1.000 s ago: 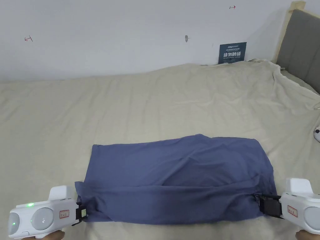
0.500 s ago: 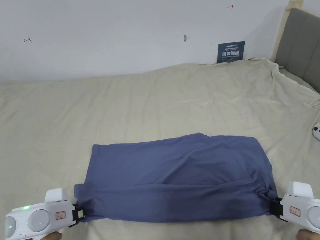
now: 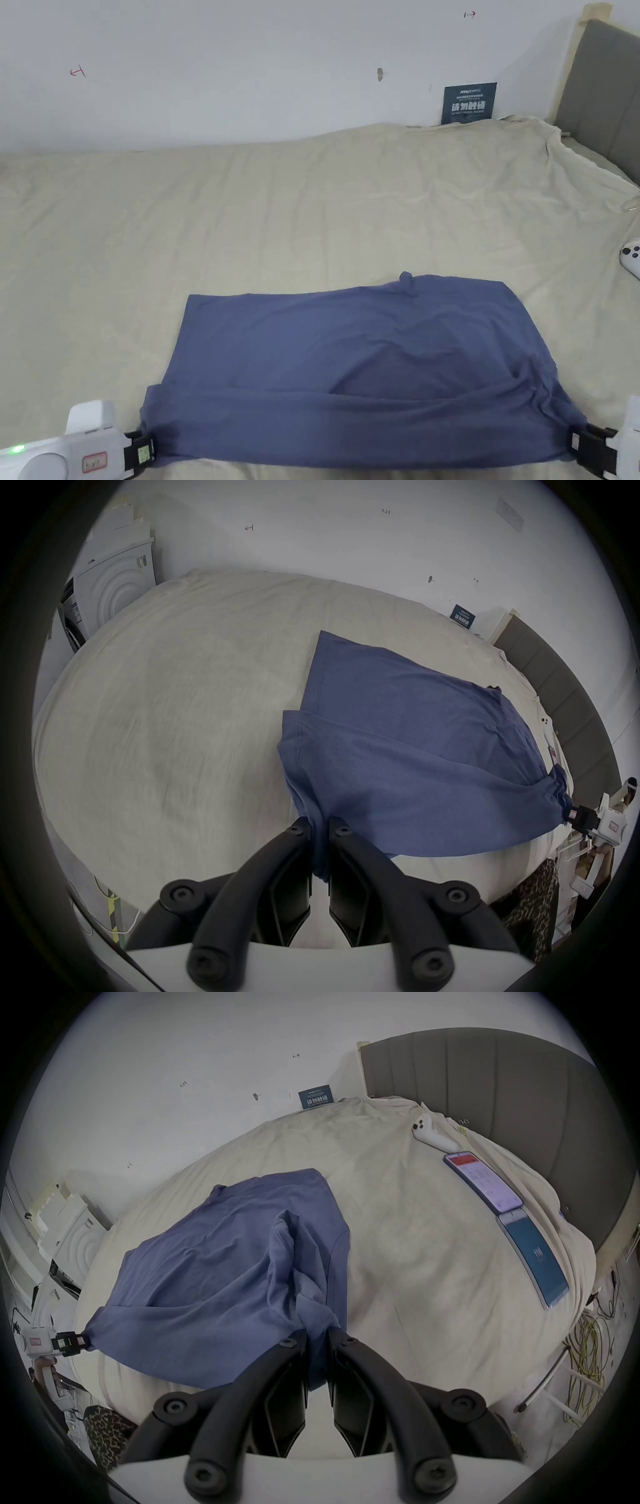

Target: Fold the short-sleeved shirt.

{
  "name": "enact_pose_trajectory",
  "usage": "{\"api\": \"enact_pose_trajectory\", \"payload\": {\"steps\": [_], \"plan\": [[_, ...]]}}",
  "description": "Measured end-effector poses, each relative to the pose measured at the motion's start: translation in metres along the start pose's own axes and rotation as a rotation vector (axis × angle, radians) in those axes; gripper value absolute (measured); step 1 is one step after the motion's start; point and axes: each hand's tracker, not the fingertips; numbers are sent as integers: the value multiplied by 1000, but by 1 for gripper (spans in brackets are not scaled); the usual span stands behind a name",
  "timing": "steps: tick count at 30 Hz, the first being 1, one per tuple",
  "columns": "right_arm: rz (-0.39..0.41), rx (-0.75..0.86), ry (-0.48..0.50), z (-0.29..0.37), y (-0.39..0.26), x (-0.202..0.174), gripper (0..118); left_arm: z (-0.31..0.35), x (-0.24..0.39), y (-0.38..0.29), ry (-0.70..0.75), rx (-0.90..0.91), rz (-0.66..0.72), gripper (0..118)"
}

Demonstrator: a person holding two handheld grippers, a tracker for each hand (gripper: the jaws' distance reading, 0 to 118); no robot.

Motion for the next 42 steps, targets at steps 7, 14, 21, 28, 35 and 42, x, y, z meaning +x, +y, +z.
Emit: {"api": "enact_pose_trajectory", "payload": {"steps": [7, 14, 21, 28, 35, 42], "plan": [[-9, -58, -65, -33, -22, 13, 9, -23, 1, -37, 44, -62, -15, 5], [6, -70, -102, -35, -25, 1, 10, -33, 11, -37, 95, -90, -38, 6], [55, 104, -110, 17, 18, -23, 81, 9, 25, -6, 54, 48, -4, 94], [159, 352, -57, 64, 65, -66, 80, 57, 57, 47, 41, 300, -23, 95], [244, 464, -68, 62, 73, -94, 0, 55, 69, 69, -24, 404, -35, 0], [270, 475, -45, 32, 96, -92, 0, 22, 73, 111, -6, 390, -76, 0]]}}
